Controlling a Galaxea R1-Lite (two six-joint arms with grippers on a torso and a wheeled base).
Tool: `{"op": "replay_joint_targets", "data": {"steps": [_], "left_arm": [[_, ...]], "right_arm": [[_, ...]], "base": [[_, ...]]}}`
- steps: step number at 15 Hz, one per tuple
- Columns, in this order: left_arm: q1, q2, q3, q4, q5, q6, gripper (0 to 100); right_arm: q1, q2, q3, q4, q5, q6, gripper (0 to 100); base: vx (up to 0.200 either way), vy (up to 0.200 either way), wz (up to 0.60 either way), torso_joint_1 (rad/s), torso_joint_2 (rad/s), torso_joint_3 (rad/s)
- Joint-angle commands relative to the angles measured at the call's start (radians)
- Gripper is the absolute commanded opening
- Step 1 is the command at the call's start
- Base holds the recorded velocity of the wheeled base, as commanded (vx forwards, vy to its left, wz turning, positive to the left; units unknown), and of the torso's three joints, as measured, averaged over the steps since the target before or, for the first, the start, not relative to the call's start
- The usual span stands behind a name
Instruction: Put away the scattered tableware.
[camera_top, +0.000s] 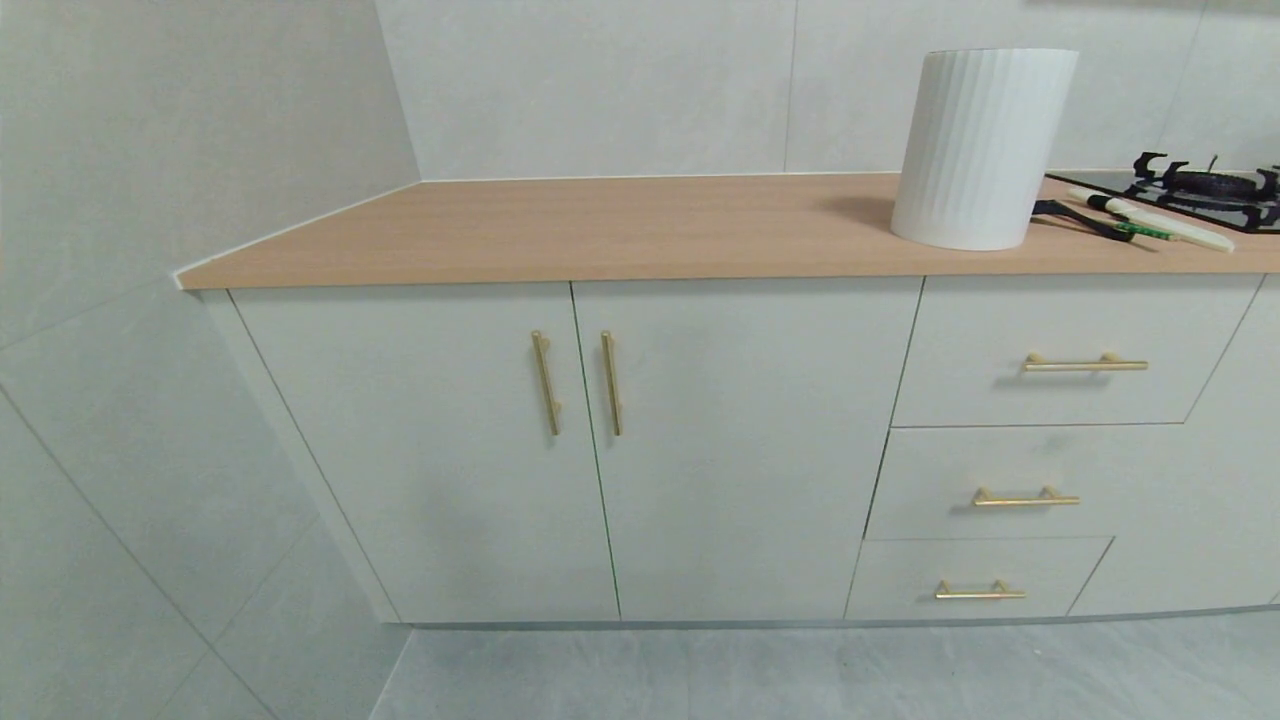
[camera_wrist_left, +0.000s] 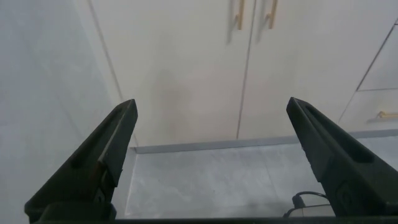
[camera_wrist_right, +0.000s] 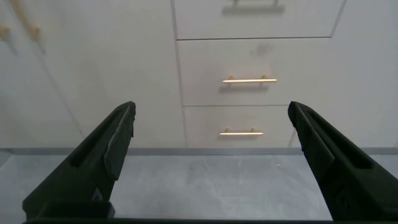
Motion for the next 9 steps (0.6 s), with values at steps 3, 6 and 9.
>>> {"op": "replay_joint_targets", "data": {"steps": [3, 6, 9], "left_arm": [[0.0, 0.001, 0.0, -0.001, 0.0, 0.001, 100], [0.0, 0.001, 0.0, -0.001, 0.0, 0.001, 100], [0.0, 0.001, 0.0, -0.001, 0.0, 0.001, 100]], "right_arm": [[0.0, 0.002, 0.0, -0.001, 0.0, 0.001, 100], [0.0, 0.002, 0.0, -0.001, -0.002, 0.004, 100], [0.0, 0.002, 0.0, -0.001, -0.002, 0.004, 100]], "base": [[0.0, -0.2, 0.0, 0.006, 0.0, 0.002], [0.0, -0.2, 0.0, 0.002, 0.0, 0.002], [0.0, -0.2, 0.0, 0.002, 0.0, 0.004]]}}
